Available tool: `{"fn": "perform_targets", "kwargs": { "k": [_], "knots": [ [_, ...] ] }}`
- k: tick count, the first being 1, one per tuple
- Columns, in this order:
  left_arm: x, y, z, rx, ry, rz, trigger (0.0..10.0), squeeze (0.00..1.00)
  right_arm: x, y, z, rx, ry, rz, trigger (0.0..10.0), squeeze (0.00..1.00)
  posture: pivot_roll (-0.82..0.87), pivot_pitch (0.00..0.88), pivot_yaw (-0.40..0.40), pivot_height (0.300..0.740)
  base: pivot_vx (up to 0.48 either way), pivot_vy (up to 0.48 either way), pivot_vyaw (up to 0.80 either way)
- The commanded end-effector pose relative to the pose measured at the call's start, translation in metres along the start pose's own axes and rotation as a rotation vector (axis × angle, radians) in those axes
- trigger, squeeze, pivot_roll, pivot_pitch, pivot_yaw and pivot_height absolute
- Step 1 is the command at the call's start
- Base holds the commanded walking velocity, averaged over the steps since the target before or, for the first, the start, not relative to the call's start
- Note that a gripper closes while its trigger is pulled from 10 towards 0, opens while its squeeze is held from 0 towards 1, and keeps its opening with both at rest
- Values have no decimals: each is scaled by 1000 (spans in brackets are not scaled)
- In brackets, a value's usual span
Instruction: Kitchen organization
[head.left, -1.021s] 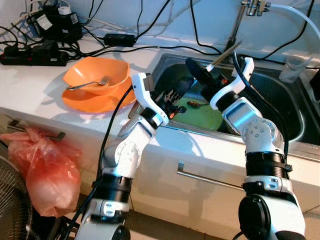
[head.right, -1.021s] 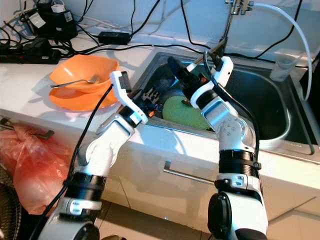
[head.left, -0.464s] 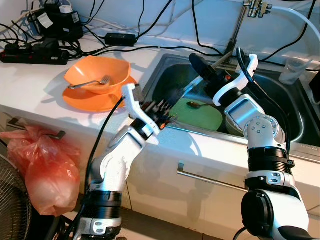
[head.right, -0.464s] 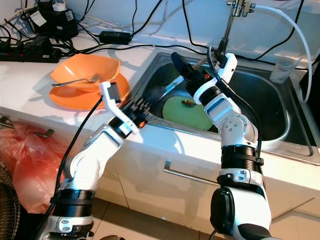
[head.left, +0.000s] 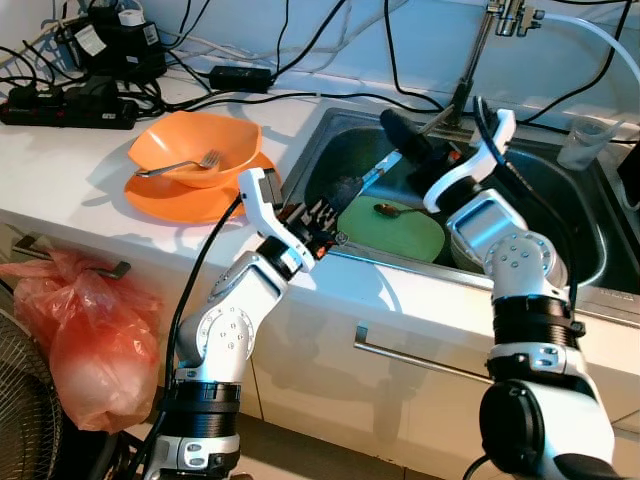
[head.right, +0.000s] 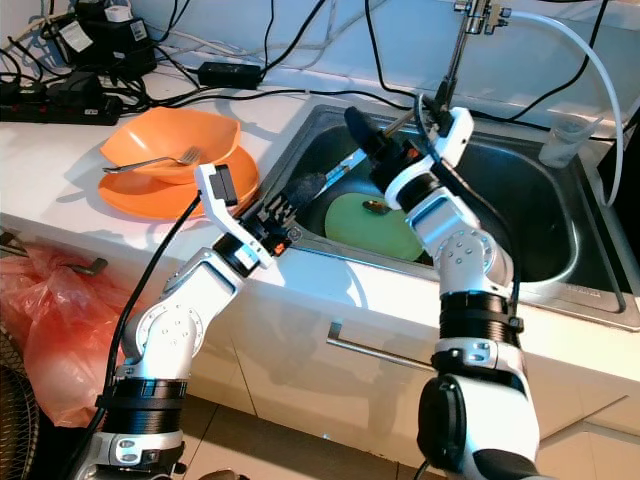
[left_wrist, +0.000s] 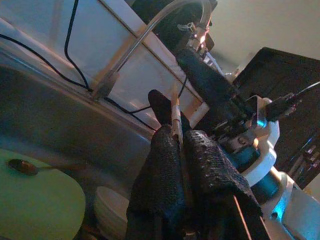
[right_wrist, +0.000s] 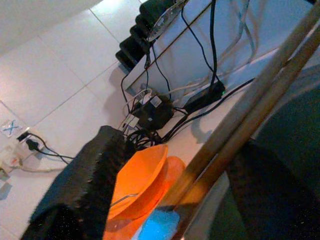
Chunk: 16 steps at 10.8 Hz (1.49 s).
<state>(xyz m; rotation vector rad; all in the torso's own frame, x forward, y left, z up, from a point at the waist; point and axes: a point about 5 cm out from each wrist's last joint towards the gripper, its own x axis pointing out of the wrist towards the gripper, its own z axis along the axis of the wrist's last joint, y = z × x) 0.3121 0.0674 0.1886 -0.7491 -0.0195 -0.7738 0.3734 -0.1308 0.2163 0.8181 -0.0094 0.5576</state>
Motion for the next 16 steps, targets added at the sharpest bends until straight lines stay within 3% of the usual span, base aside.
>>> {"fn": "perform_targets", "kwargs": {
  "k": [1, 16],
  "knots": [
    [5, -4, 4, 9, -4, -18, 0, 0, -2, 3, -1, 1, 7, 18, 0, 0, -11, 0, -40, 740, 0, 0, 0],
    [7, -6, -3, -6, 39, -47, 0, 0, -9, -4, -7, 20, 12, -23, 0, 0, -20, 0, -35, 740, 0, 0, 0]
  ]
}}
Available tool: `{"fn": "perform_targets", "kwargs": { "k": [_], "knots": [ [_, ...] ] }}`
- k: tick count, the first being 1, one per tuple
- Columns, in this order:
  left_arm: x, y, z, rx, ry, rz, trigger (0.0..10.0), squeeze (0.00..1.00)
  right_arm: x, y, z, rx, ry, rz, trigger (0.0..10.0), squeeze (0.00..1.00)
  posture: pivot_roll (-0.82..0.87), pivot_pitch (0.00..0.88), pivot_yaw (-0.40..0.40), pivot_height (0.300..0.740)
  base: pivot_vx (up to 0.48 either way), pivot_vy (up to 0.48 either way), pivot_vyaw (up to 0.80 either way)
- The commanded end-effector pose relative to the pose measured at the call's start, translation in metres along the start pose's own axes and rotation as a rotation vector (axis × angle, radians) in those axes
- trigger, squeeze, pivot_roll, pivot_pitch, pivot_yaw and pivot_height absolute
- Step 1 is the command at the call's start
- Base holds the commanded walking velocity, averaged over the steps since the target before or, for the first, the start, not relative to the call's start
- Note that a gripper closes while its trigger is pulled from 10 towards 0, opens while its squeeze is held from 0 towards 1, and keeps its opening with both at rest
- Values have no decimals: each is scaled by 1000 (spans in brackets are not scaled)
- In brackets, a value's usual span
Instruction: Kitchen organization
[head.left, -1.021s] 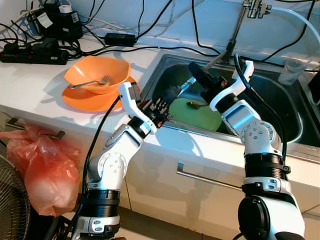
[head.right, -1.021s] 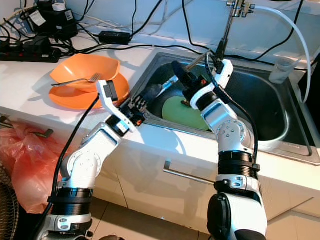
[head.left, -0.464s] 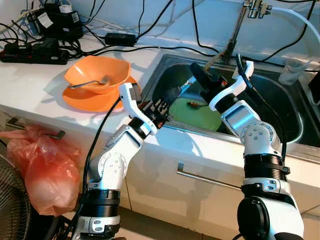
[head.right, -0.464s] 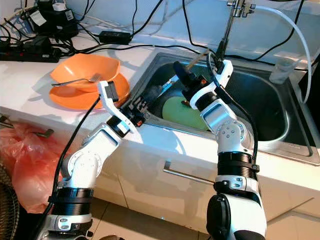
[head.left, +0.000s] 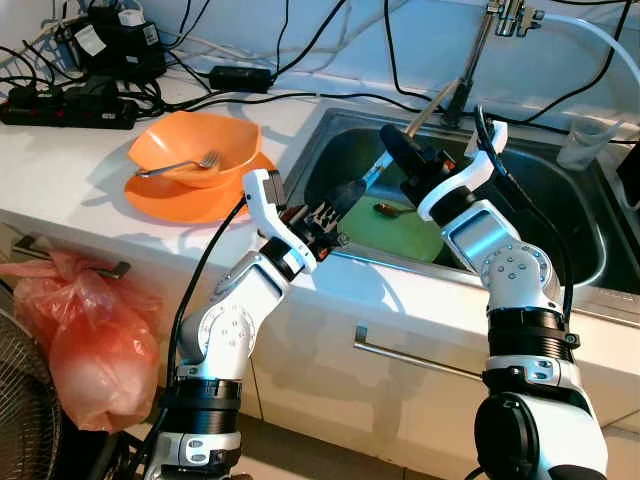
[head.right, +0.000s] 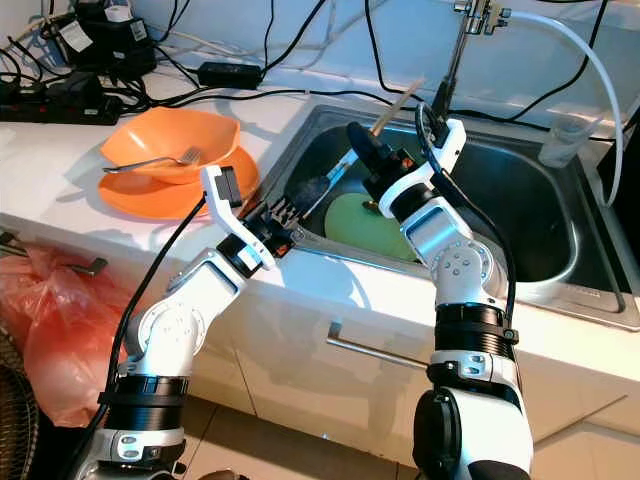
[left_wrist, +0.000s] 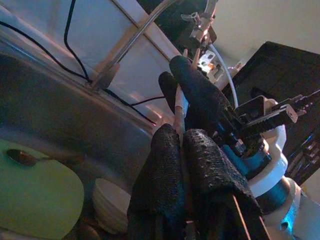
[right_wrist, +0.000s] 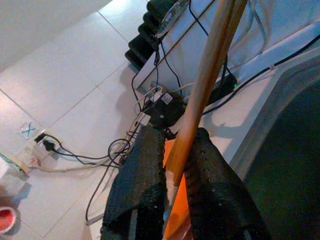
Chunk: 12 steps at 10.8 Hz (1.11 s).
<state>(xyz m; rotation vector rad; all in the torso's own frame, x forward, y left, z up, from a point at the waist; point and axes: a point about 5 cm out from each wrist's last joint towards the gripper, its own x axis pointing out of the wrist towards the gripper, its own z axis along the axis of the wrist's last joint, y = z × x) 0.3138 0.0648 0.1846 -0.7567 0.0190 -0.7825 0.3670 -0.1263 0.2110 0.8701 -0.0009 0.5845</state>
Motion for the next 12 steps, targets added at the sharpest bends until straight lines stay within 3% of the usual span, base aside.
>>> {"fn": "perform_targets", "kwargs": {
  "k": [1, 2, 3, 4, 5, 6, 7, 12],
  "knots": [
    [5, -9, 1, 18, 11, -49, 0, 0, -4, -6, 2, -36, 7, -51, 0, 0, -19, 0, -36, 740, 0, 0, 0],
    [5, -8, 1, 17, 12, -48, 0, 0, -4, -6, 3, -36, 6, -52, 0, 0, -19, 0, -36, 740, 0, 0, 0],
    [6, -8, 1, 26, 16, -45, 1176, 0, -4, -6, 4, -38, 4, -54, 0, 0, -19, 0, -36, 740, 0, 0, 0],
    [6, -8, 1, 26, 16, -44, 1020, 0, -4, -6, 4, -39, 3, -54, 0, 0, -19, 0, -36, 740, 0, 0, 0],
    [7, -8, 1, 26, 17, -45, 1490, 0, -4, -7, 4, -39, 2, -56, 0, 0, -19, 0, -36, 740, 0, 0, 0],
    [6, -9, 1, 6, 14, -54, 10000, 1000, -4, -7, 4, -41, 3, -56, 4980, 0, -20, 0, -33, 740, 0, 0, 0],
    [6, -9, 1, 1, 15, -57, 10000, 1000, -4, -7, 4, -45, 4, -59, 10000, 0, -21, 0, -33, 740, 0, 0, 0],
    [4, -18, 2, -21, 17, -99, 10000, 1000, -5, -11, 7, -67, -6, -83, 10000, 0, -15, 0, -33, 740, 0, 0, 0]
  ]
}}
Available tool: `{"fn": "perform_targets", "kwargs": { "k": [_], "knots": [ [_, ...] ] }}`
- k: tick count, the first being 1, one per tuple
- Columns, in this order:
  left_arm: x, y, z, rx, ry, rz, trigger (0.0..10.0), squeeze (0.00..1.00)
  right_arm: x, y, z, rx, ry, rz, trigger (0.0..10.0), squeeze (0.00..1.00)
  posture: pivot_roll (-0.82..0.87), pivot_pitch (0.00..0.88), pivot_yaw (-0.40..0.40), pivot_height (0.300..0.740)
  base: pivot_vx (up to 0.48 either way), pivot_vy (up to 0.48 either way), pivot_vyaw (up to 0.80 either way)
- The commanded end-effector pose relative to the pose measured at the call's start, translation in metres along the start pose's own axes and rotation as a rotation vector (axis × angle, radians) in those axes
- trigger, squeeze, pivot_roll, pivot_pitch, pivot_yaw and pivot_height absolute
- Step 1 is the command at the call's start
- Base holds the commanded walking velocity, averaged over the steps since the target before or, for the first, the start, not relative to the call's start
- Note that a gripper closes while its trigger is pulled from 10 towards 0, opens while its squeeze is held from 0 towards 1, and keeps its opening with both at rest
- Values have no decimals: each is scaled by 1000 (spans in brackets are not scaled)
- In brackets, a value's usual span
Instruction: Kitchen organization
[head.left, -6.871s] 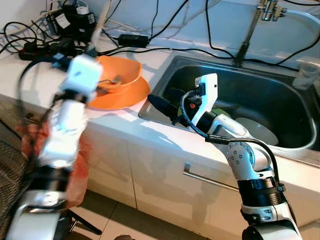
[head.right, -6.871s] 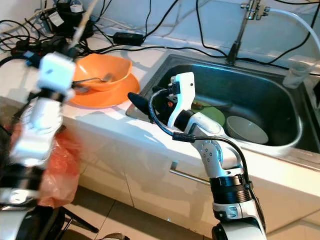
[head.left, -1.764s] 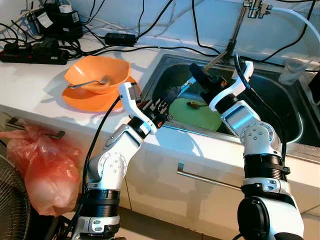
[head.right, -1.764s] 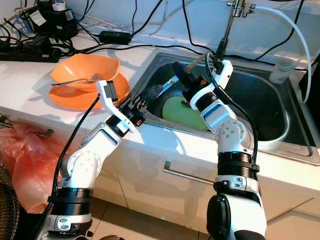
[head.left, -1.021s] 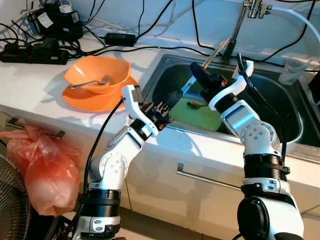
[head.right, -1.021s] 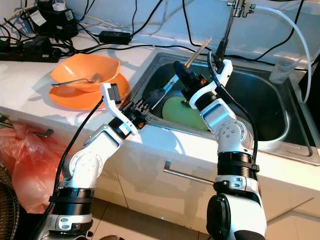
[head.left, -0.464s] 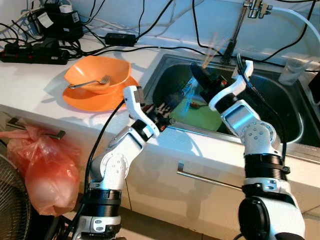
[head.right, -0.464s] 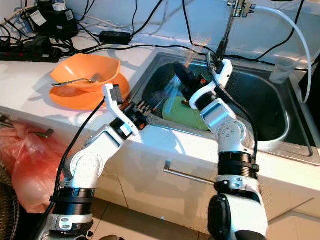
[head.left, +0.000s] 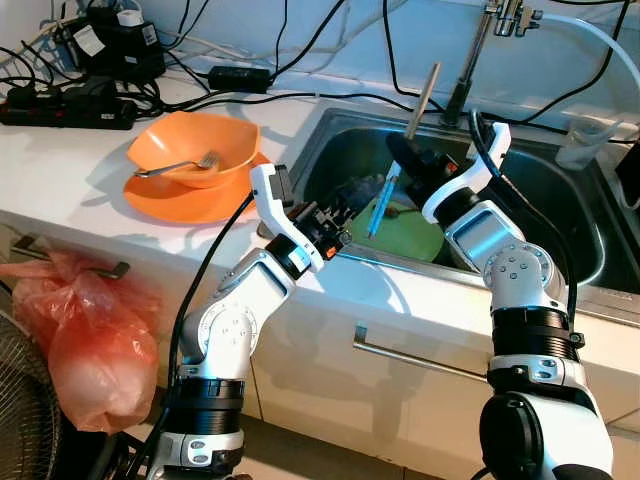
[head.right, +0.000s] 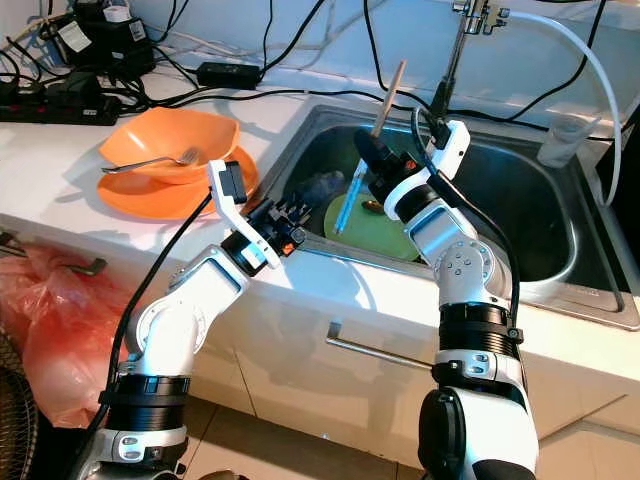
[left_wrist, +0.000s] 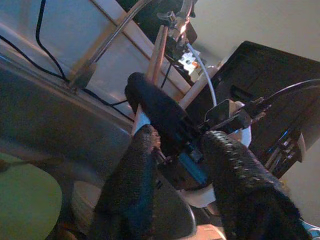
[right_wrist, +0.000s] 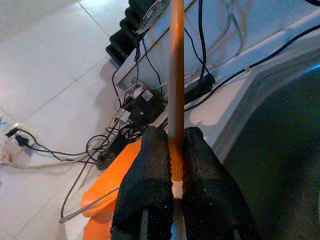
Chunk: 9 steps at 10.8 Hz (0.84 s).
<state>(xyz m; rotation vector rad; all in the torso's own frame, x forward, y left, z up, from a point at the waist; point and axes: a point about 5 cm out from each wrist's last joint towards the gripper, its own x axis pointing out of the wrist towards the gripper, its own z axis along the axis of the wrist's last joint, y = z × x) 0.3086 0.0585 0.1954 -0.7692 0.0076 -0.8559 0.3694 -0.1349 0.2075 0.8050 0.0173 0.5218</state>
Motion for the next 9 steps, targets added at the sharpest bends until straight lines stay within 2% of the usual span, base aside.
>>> {"fn": "perform_targets", "kwargs": {
  "k": [1, 3, 4, 5, 6, 8, 9],
  "knots": [
    [0, -5, 2, 16, 13, -27, 10000, 1000, -4, -7, 5, -27, -17, -32, 10000, 0, -15, 0, -33, 740, 0, 0, 0],
    [-10, -3, -1, 74, 63, -21, 10000, 1000, -7, -15, 10, -99, -17, -73, 10000, 0, -3, 0, -27, 740, 0, 0, 0],
    [-17, -2, -5, 116, 104, -17, 10000, 1000, -11, -23, 11, -194, 7, -107, 10000, 0, 2, 0, -25, 740, 0, 0, 0],
    [-24, 1, -7, 177, 140, -6, 10000, 1000, -14, -30, 7, -330, 62, -129, 10000, 0, 10, 0, -19, 740, 0, 0, 0],
    [-28, 1, -9, 252, 177, -7, 10000, 1000, -16, -35, 5, -403, 107, -150, 10000, 0, 15, 0, -16, 740, 0, 0, 0],
    [-31, 1, -10, 329, 209, -23, 10000, 1000, -19, -42, 5, -459, 126, -177, 10000, 0, 28, 0, -10, 740, 0, 0, 0],
    [-35, -2, -13, 384, 234, -32, 10000, 1000, -21, -47, 1, -528, 157, -197, 10000, 0, 36, 0, -1, 740, 0, 0, 0]
  ]
}}
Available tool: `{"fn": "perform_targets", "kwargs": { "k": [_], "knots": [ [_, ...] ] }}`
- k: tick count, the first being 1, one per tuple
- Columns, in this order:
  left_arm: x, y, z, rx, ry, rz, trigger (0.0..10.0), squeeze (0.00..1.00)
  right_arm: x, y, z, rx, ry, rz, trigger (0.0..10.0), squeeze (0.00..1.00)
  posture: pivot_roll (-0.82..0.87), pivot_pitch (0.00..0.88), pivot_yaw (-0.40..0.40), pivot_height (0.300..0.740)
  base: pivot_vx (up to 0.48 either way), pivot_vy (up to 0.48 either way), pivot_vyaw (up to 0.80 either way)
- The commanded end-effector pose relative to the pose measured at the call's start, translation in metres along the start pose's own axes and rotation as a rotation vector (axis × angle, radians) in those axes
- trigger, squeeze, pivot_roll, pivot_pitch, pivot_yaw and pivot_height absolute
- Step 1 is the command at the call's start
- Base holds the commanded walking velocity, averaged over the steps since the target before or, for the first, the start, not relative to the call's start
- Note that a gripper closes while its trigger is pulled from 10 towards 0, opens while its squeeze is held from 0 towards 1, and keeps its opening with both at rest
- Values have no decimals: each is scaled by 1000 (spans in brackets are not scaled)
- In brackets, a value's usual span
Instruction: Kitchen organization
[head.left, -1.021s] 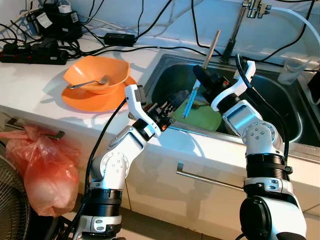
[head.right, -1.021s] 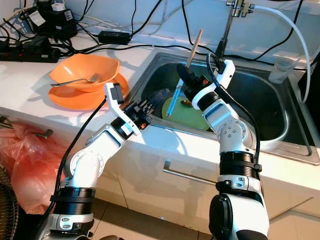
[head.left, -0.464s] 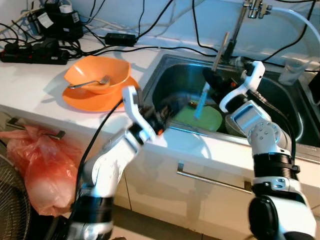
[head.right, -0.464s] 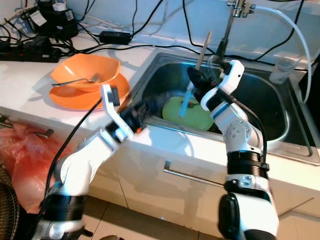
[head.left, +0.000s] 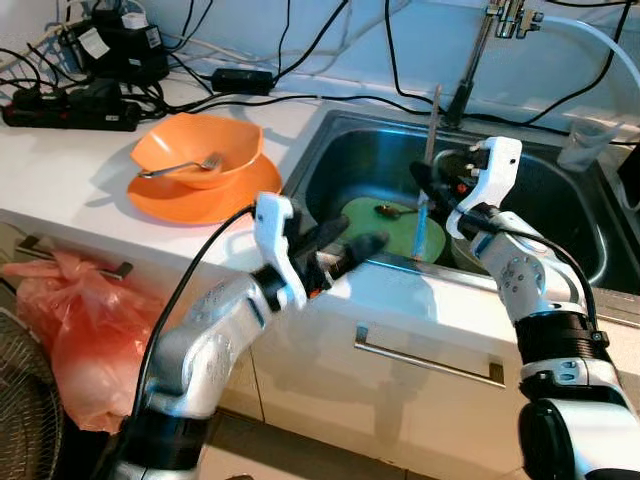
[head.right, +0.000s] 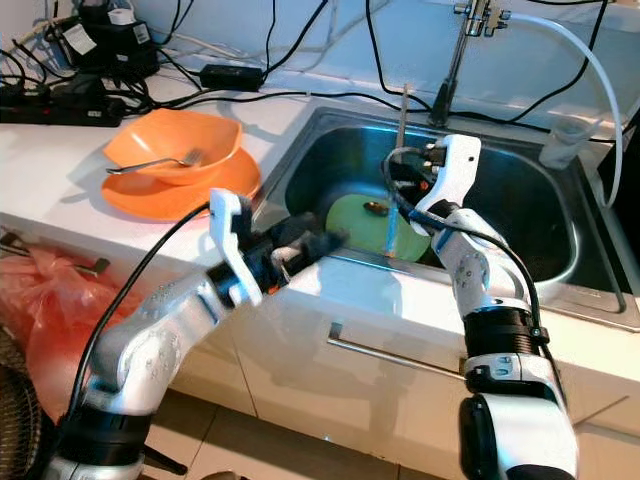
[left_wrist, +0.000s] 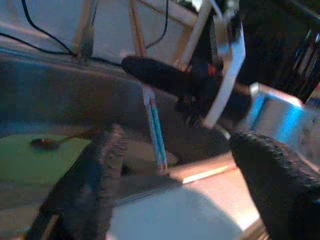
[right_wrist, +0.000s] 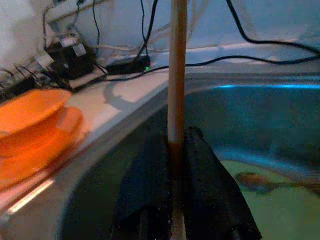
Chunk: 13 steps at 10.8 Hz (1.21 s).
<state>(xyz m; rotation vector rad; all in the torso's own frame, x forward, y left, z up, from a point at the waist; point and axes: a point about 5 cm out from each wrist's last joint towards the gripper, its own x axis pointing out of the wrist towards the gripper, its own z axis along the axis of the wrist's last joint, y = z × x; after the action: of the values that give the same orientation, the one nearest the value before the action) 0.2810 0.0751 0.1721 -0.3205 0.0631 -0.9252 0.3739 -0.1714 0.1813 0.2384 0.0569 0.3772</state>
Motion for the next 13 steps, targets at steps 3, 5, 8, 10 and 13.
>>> {"fn": "perform_targets", "kwargs": {
  "k": [3, 5, 8, 10, 13],
  "knots": [
    [-2, -7, 5, 90, 26, -32, 10000, 1000, -7, -13, -29, -191, 136, -72, 10000, 0, 41, 0, 24, 740, 0, 0, 0],
    [-2, -5, 6, 105, 28, -27, 10000, 1000, -10, -18, -38, -248, 163, -98, 10000, 0, 36, 0, 34, 740, 0, 0, 0],
    [2, 0, 8, 179, 42, -24, 10000, 1000, -12, -22, -52, -341, 211, -110, 10000, 0, 38, 0, 45, 740, 0, 0, 0],
    [6, 10, 10, 225, 73, -36, 10000, 1000, -13, -24, -50, -415, 210, -105, 10000, 0, 23, 0, 60, 740, 0, 0, 0],
    [9, 10, 7, 276, 124, -91, 10000, 1000, -17, -28, -53, -435, 214, -120, 10000, 0, 17, 0, 77, 740, 0, 0, 0]
  ]
}}
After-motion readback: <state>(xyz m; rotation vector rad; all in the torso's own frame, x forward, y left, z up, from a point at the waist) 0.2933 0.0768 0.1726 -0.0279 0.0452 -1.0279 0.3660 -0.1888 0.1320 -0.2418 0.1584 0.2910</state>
